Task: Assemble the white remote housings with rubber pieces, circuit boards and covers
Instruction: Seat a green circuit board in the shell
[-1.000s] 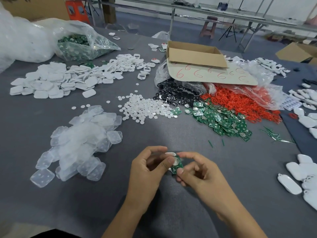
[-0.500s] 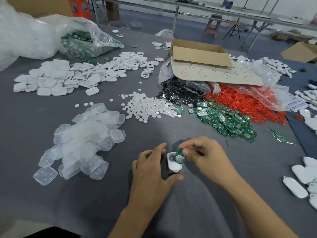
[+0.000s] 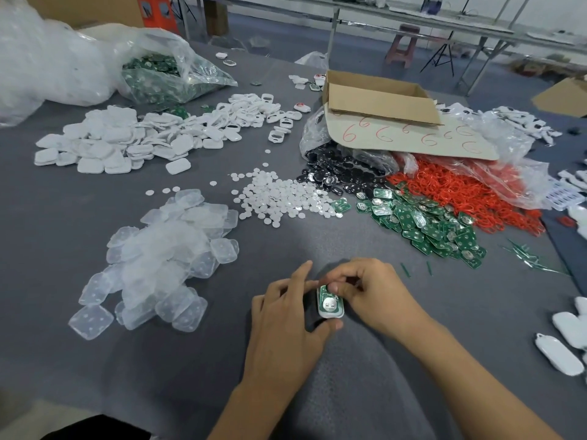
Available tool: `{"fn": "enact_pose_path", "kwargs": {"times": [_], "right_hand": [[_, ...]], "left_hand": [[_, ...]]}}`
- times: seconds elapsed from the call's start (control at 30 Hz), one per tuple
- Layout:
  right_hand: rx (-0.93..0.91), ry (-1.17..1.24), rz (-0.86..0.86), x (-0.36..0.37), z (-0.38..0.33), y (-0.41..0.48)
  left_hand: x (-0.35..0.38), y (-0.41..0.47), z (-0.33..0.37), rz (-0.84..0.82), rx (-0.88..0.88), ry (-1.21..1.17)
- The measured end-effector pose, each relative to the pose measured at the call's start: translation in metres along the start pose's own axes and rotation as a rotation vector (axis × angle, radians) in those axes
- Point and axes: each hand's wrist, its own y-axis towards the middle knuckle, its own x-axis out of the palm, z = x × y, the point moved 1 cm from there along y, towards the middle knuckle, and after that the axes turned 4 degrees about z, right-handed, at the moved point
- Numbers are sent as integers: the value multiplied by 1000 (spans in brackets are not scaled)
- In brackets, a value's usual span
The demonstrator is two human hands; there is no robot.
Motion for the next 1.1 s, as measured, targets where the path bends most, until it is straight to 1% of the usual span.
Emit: {"fn": "enact_pose_path", "kwargs": {"times": [0.13, 0.27, 0.47, 0.63, 0.8, 0.93, 1.1], "right_hand": [[-53, -42, 38, -1, 2, -5], [-169, -138, -41, -3, 3, -18], [-297, -286, -95, -4, -2, -21], [-426, -399, -87, -1, -6, -29], [-452, -450, -72, 0, -4, -32], [-444, -438, -53, 3, -3, -31], [-433, -479, -46, 12, 0, -32]], "left_hand": [[0, 0, -2, 2, -8, 9], [0, 0, -1, -1, -6, 3], [-2, 0, 0, -5, -8, 1], [-1, 0, 0, 13, -13, 3], [-1, -1, -1, 17, -5, 10], [-1, -1, 0, 17, -5, 1], [-2, -1, 0, 15, -9, -12]]}}
